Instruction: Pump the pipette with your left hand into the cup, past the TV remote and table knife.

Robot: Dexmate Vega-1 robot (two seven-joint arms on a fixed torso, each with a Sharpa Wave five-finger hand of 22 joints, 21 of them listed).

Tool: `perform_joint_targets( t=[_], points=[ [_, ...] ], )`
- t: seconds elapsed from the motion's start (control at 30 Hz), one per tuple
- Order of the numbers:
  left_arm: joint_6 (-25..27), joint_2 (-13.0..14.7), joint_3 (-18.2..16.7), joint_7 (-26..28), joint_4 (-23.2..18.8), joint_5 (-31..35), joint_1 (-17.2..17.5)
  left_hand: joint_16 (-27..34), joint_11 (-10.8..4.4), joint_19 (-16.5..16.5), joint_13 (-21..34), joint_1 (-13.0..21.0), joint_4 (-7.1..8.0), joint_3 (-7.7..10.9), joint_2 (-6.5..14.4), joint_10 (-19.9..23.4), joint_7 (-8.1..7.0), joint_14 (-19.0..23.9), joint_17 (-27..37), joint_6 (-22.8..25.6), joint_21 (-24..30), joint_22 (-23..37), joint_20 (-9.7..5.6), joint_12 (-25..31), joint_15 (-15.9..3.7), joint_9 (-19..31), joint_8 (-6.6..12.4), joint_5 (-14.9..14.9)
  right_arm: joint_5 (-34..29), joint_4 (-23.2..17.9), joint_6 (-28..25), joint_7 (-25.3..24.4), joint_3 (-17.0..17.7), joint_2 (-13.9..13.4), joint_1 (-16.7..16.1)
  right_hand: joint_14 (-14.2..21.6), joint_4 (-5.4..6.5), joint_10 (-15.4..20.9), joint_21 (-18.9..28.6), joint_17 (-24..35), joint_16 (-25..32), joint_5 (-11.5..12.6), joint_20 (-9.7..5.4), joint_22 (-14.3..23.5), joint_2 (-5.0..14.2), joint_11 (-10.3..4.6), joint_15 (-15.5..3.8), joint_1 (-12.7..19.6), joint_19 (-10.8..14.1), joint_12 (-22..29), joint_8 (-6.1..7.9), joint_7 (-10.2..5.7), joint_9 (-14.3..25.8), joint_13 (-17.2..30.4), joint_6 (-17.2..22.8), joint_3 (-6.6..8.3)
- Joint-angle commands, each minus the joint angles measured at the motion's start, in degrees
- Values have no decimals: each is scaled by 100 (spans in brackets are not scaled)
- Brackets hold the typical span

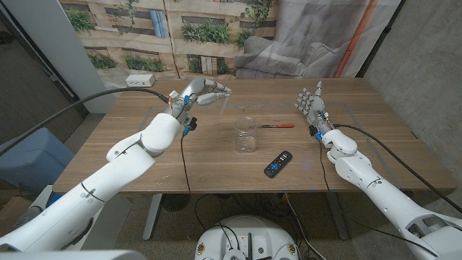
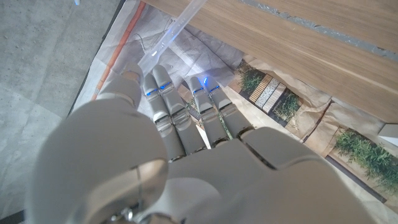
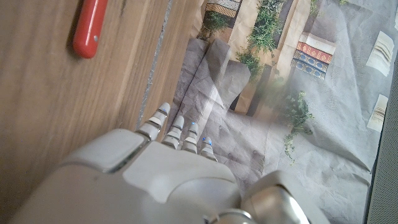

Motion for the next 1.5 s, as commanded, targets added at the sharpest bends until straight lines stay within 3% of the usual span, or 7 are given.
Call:
perform_joint_targets(
  t=[0.03,0.83,1.5],
  points=[
    [-259,-55,-28,48,72,-523,-26,-26,-33,-15,10,-47,-32,31,-31,-36,-2,-19,-6,-9,-15,24,-5,-10,-705,11,-43,-3,-2,4,4,1,-2,1,0,-32,3,-5,21,25,35,31,8,31,332,-17,-480,0,29,15,37,-52,9,17,12,-38],
    [-631,-243,254,34,164,-896,-327,-11,-24,-21,12,-76,-42,7,-60,-56,-1,-63,7,-37,-19,27,0,-11,-743,9,-52,-12,-2,0,-1,-2,-2,1,2,-32,2,-13,20,25,35,30,11,31,330,-3,-479,0,27,12,39,-49,9,17,17,-39],
    [-766,-197,673,146,172,-262,-376,-7,-40,-61,14,-94,-42,3,-59,-49,-8,-89,8,-25,-36,27,-4,-5,-724,9,-46,-14,0,-5,-3,-1,0,-3,0,-32,3,-2,20,26,35,31,9,31,334,-23,-478,0,26,18,37,-51,9,18,13,-37]
  ],
)
